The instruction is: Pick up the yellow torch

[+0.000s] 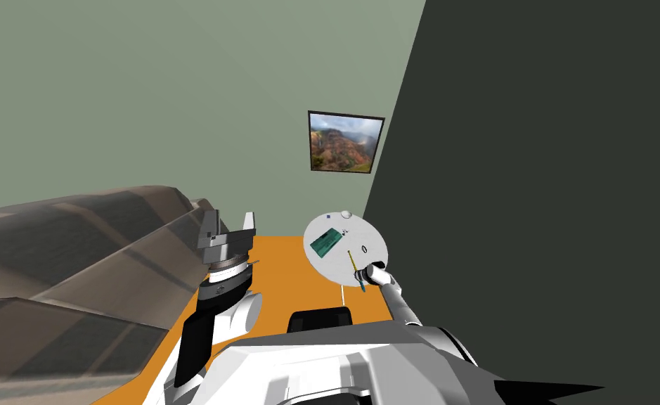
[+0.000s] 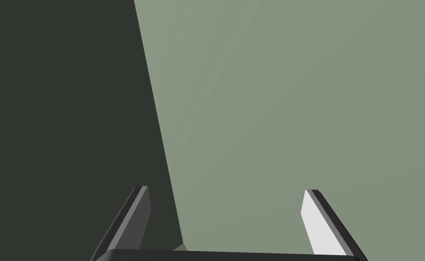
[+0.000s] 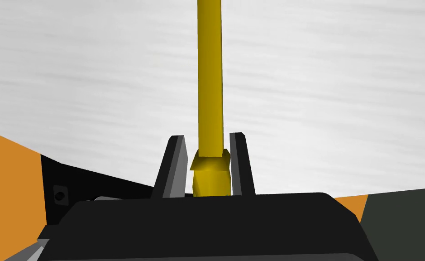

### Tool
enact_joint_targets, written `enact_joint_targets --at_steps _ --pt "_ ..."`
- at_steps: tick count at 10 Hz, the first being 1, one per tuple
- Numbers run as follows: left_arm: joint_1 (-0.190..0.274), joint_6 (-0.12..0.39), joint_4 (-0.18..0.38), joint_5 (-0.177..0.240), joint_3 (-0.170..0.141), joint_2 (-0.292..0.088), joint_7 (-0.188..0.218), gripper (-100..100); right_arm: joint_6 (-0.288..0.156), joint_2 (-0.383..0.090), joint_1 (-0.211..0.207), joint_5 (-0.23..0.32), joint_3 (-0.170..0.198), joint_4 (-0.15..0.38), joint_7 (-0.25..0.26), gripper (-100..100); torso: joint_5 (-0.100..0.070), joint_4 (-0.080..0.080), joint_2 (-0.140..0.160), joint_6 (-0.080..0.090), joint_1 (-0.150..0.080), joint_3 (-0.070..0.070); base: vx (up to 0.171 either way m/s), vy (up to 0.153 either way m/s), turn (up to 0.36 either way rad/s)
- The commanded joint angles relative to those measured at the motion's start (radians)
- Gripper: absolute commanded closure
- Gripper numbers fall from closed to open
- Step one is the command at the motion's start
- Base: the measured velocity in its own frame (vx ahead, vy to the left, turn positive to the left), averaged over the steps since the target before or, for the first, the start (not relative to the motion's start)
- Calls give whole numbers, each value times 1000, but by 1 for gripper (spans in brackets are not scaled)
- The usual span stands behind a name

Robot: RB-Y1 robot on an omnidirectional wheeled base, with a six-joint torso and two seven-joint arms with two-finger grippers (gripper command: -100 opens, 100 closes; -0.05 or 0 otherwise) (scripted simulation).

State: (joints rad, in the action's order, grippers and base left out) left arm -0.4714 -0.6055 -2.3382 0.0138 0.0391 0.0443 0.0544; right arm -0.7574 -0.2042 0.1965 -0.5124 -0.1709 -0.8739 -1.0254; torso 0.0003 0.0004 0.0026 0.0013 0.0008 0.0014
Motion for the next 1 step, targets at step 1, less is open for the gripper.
enact_joint_targets --at_steps 1 --pt "0 0 0 0 0 0 0 0 0 0 0 0 0 0 0 0 0 0 0 0 0 0 0 0 0"
